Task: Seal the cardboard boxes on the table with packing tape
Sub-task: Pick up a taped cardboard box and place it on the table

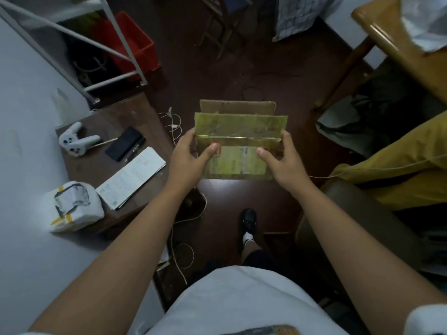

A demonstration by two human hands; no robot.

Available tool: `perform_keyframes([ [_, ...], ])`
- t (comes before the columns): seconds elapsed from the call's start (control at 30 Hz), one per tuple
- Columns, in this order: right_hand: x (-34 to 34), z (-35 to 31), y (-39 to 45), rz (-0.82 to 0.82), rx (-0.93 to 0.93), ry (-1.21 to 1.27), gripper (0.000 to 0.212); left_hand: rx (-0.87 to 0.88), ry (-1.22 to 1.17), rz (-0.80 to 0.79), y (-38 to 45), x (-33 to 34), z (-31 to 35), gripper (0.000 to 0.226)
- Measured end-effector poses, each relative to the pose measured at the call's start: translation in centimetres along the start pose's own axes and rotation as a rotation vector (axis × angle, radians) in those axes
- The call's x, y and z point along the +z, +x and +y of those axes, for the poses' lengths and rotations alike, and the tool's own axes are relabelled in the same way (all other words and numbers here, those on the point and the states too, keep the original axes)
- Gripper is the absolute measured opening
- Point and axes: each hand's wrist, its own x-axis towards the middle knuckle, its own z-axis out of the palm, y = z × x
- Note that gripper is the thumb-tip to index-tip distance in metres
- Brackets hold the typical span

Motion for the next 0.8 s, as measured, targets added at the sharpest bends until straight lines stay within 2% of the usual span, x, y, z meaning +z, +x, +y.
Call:
perform_keyframes([
  [0.3,-5.6,1.4,11.6,0.031,0.032,0.126,0.046,-0.007,0.076,-0.038,12.1,7.4,3.5,0.047],
  [0.6,-9.1,-0.1,22.8,0.01,-0.016,0.038,0.053,0.003,0.046,0.037,21.6,10.5,7.3,0.043],
  [0.8,-9.6,-0.5,28.4,0.062,0.014,-0.012,0.054,0.013,0.043,-0.018,28.7,11.4,7.3,0.044],
])
